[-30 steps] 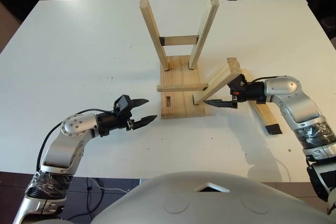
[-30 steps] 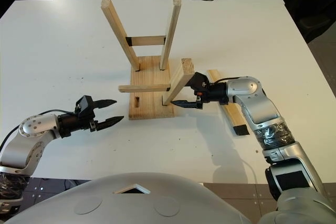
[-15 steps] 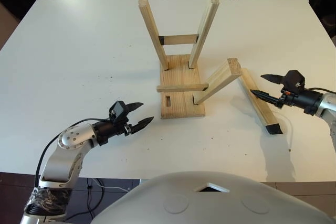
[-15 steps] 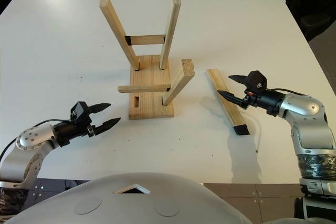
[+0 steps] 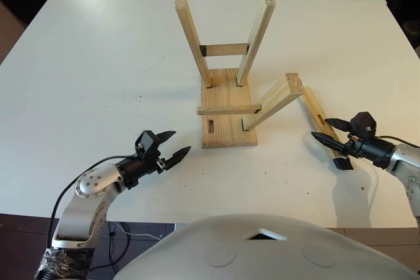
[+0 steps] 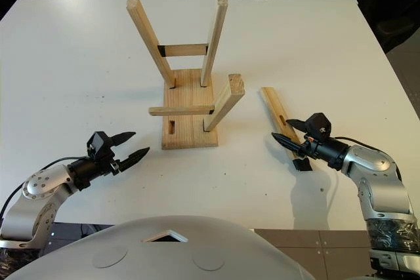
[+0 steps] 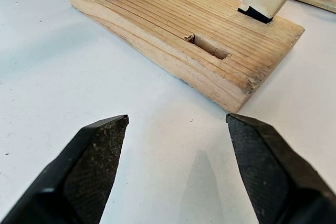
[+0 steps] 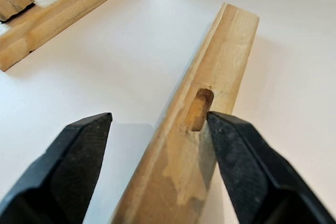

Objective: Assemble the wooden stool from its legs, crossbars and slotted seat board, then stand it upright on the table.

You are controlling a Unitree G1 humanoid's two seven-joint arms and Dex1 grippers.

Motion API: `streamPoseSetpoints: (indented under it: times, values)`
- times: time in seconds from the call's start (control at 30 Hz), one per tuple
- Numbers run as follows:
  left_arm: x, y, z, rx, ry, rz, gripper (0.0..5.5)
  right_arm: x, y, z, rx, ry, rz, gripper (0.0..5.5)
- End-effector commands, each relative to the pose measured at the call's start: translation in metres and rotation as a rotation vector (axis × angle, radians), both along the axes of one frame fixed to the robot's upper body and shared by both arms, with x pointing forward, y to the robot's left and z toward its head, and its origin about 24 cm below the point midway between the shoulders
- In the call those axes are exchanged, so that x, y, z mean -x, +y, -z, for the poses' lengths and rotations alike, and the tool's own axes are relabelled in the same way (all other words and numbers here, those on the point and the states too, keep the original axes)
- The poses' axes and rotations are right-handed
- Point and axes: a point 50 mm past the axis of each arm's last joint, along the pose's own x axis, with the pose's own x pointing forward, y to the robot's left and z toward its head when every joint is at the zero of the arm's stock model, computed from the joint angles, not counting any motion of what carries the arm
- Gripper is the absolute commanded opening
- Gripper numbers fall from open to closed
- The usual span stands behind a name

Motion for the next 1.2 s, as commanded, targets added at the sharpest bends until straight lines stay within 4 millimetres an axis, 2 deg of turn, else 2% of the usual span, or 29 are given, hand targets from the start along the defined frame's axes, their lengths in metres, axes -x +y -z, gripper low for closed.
streamPoseSetpoints:
  times: [0.03, 0.2, 0.3, 0.6, 0.7, 0.87, 1.07, 1.2]
  values:
    - [-0.001, -0.003, 0.001, -0.005, -0.001, -0.002, 3.46, -0.002, -0.002, 0.011, 0.023, 0.028, 0.039, 3.33]
    - [-0.003, -0.009, 0.005, 0.003, -0.001, 0.002, 3.46, -0.018, 0.007, 0.020, 0.074, -0.001, 0.015, 3.33]
    - [-0.003, -0.011, 0.006, 0.005, 0.000, 0.014, 3.46, -0.021, 0.014, 0.027, 0.096, -0.003, 0.008, 3.33]
    - [-0.010, -0.005, 0.000, 0.010, -0.017, -0.011, 3.46, -0.024, 0.009, 0.034, 0.129, 0.001, 0.061, 3.33]
    - [-0.012, -0.002, -0.003, 0.009, -0.024, -0.030, 3.46, -0.021, 0.004, 0.034, 0.135, 0.026, 0.053, 2.94]
    - [-0.018, -0.001, -0.006, 0.020, -0.040, -0.047, 3.46, -0.015, 0.007, 0.039, 0.094, 0.079, 0.038, 2.45]
    - [-0.035, 0.015, -0.032, 0.060, -0.128, -0.145, 3.46, -0.020, 0.007, 0.035, 0.031, 0.076, 0.098, 2.23]
    - [-0.058, 0.032, -0.064, 0.002, -0.249, -0.287, 3.46, -0.036, 0.003, 0.015, -0.072, -0.021, 0.182, 2.21]
